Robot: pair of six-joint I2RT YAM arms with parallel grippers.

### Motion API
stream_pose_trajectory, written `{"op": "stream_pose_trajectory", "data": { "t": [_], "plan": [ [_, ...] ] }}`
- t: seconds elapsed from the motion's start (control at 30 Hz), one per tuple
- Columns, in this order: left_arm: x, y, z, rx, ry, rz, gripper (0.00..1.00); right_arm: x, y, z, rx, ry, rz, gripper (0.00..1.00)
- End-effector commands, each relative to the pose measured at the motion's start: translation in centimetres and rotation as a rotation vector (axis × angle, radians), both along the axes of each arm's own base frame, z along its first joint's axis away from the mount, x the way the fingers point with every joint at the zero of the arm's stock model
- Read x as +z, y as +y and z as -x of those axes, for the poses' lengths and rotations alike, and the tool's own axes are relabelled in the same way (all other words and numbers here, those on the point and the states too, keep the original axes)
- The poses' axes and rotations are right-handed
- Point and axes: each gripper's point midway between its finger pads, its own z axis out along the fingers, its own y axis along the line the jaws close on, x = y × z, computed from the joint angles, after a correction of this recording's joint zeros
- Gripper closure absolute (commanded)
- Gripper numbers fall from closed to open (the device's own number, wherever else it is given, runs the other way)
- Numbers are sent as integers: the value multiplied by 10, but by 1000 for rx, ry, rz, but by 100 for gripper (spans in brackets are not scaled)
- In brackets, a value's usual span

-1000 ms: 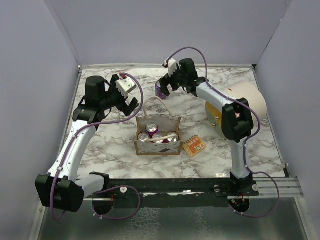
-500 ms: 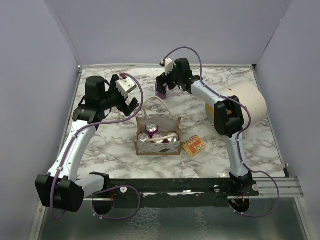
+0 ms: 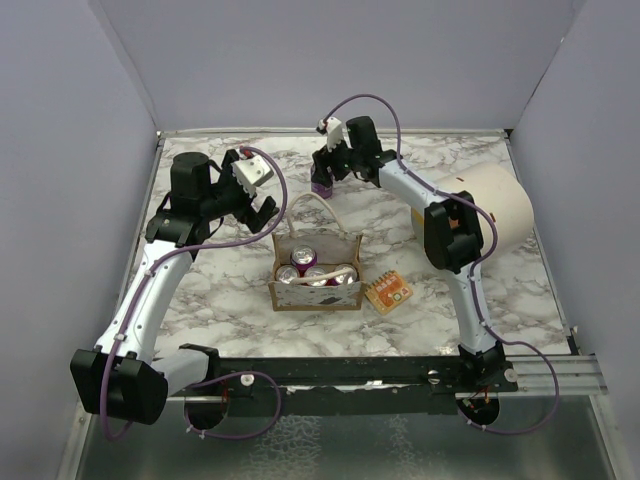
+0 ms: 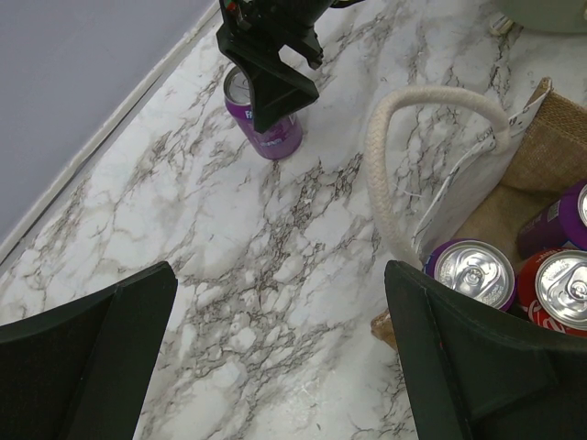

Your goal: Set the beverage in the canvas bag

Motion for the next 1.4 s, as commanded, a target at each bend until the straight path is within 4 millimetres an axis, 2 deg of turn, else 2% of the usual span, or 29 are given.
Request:
{"op": "stream_pose_trajectory", "data": {
  "t": [0.0,0.17,0.4,0.67,0.8,0.97,1.17,1.37],
  "plan": [
    [3,-4,-1,-31,-25,12,1,13,9,1,26,-17,-19,42],
    [2,-4,0,-36,-23,13,1,45,6,3,31,-75,-30,55],
    [0,-7,7,-85,-23,-11,1,92,-4,9,35,-165,-16,65],
    [-4,-18,24,-202,3,-7,1,147,-22,23,11,-277,-5,70],
    [-7,-24,27,-225,38,28,3,175,-32,34,0,-329,-10,71],
    [-10,-27,16,-193,97,69,8,205,-45,56,-1,-370,-16,72],
    [-13,-31,5,-150,150,108,11,245,-63,93,2,-421,-44,72],
    [-16,-44,0,-160,188,126,15,265,-73,136,73,-424,-61,73]
  ]
}}
